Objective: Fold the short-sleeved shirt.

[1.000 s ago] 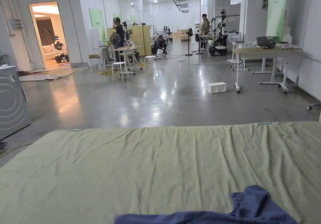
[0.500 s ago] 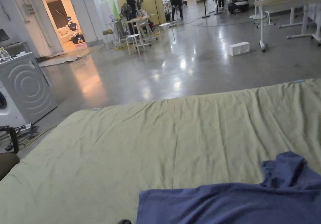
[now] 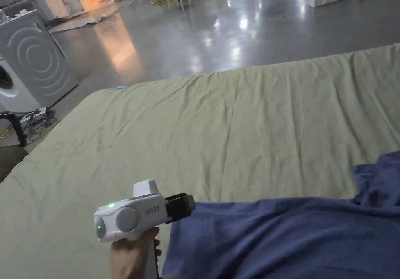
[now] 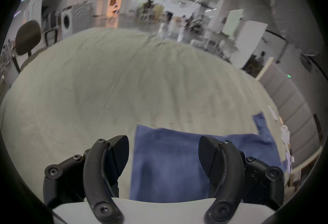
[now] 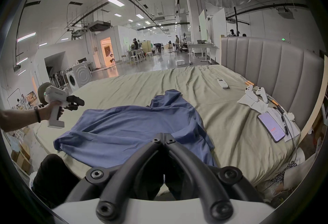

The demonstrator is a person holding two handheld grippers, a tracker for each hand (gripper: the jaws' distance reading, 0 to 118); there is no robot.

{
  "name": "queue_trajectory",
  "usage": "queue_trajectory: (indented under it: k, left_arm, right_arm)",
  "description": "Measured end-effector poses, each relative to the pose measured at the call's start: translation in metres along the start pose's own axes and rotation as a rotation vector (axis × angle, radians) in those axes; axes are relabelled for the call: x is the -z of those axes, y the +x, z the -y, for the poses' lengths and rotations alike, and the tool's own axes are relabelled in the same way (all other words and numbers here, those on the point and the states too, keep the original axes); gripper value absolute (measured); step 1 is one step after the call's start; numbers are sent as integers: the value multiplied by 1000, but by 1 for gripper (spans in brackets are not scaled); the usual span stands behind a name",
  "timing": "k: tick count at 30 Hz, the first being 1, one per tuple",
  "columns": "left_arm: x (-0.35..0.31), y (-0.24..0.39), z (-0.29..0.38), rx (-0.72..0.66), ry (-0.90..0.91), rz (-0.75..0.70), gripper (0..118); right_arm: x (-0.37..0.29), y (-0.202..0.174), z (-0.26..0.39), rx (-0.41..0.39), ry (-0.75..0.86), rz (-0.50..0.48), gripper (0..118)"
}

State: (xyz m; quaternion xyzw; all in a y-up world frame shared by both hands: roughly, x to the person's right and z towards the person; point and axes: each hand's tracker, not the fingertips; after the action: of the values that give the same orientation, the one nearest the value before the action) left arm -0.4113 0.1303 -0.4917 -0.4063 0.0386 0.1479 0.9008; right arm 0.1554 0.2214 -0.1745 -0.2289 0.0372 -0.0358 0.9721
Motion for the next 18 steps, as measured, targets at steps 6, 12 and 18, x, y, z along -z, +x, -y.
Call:
queue_trajectory:
  k: [6,12,18]
  left_arm:
    - [41,8,10,155,-93,-116,73]
    - [29,45,17,300,-111,-134,43]
    - [55,58,3,400,-280,-166,20]
  right_arm:
    - [5,5,4,33,-34,53,0]
    - [17,7,3,-64,-63,84,0]
    - [73,32,-34,20,-51,49,0]
